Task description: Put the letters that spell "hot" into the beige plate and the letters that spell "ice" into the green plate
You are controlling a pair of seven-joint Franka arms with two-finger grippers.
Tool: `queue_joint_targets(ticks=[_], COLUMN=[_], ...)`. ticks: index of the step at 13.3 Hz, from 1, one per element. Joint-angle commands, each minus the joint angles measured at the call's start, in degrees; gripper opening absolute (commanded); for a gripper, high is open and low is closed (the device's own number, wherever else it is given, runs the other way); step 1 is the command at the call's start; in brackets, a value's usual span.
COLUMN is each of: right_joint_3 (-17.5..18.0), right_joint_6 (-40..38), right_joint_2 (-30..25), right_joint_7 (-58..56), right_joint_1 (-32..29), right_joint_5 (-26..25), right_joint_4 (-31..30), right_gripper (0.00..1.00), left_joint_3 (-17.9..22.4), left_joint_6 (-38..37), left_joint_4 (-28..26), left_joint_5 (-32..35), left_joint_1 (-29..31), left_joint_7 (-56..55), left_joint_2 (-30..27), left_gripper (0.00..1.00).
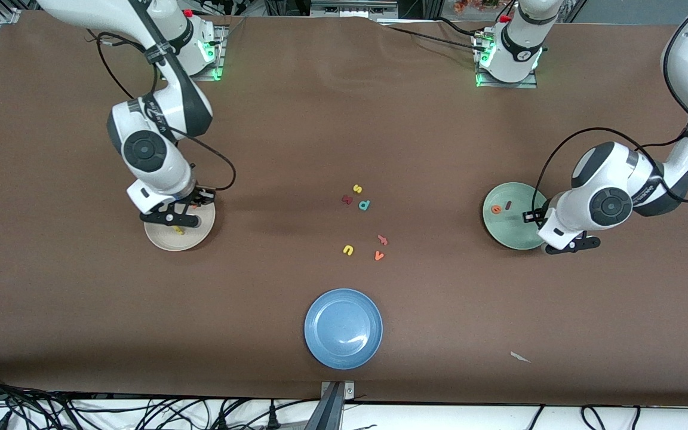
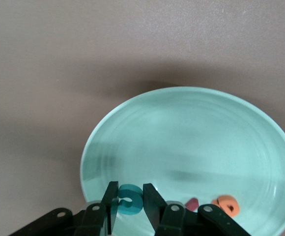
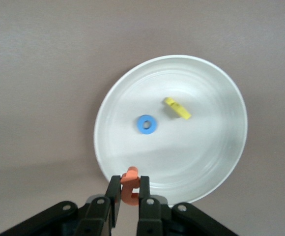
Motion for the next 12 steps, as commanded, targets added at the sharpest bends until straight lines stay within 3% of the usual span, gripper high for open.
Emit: queue_joint_targets(ticks=[1,2,5,7,9,12], right_joint_3=[0.65,0.65,0.30,-0.40,-2.06,-2.51], right_joint_6=[-0.57,-0.57,-0.66,-0.92,-2.14,-11.35], right_joint_2=[-0.84,-0.84,-0.84,-0.92,-0.92,-1.01], right_joint_7=[-1.99,-1.99,-2.26,-2.43,-2.96,-8.65], right_joint_1=[-1.20,-1.20,-1.20,-1.20,-1.29,-1.20], right_joint_5=[-0.85,-0.85,-0.85,-0.77,-0.50,-0.24], right_joint_4=[-0.85,-0.85,-0.76,-0.41,1.34,8.44], right_gripper=[0.27,0.37,0.50,0.61,1.00,1.00], left_joint_3=[0.69,0.61,-1.40,-4.65,-8.08,-12.65], left_joint_6=[0.72,0.72,-1.56,-7.34,-14.80,-24.31], left_joint_4=[0.17,0.34,4.37,8.32,13.50,19.83], left_joint_5=[1.40,1.40,0.26,-1.49,-3.69,-4.92], left_joint_1=[-1.43,-1.34,-1.52,-0.99,-0.64,1.11], left_joint_7=[0.71,0.79,2.02,2.37,5.87,11.15], left_joint_2=[-0.12,-0.38,-1.08,-1.61,-2.40,-4.16], left_gripper=[0.63,0.96,0.99,0.99,0.99,0.99])
